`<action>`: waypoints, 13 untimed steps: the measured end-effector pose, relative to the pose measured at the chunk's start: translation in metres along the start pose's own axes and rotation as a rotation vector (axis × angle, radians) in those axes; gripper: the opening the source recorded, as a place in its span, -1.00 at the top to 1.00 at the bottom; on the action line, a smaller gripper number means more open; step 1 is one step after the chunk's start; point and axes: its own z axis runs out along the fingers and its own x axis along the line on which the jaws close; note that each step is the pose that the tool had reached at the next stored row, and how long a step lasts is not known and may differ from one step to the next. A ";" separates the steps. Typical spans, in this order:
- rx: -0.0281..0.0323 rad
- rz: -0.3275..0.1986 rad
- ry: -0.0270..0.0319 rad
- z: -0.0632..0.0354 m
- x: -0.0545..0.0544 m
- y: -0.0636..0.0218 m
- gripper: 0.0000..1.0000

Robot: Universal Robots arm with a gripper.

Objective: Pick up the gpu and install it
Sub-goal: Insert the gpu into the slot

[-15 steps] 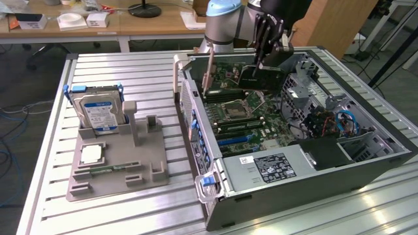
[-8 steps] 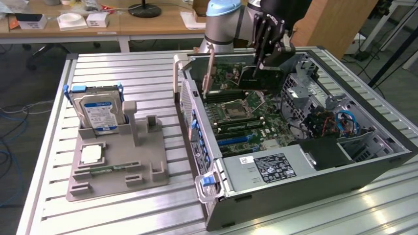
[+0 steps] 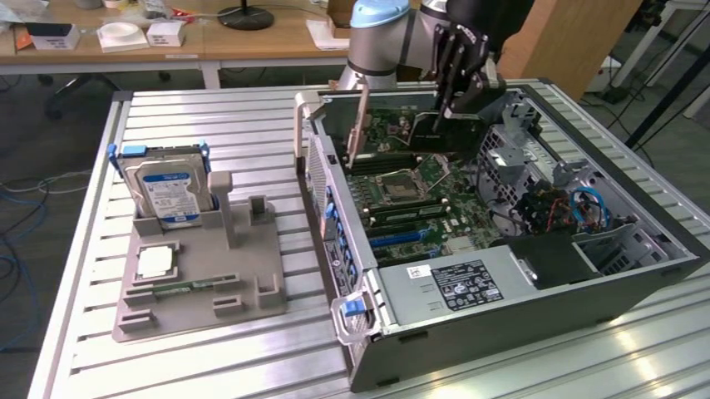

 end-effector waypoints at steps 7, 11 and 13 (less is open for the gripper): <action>0.0075 -0.020 0.0000 0.0064 -0.001 -0.0072 0.47; 0.0125 -0.053 0.0006 0.0115 -0.001 -0.0078 0.47; 0.0129 -0.070 0.0014 0.0149 -0.001 -0.0079 0.47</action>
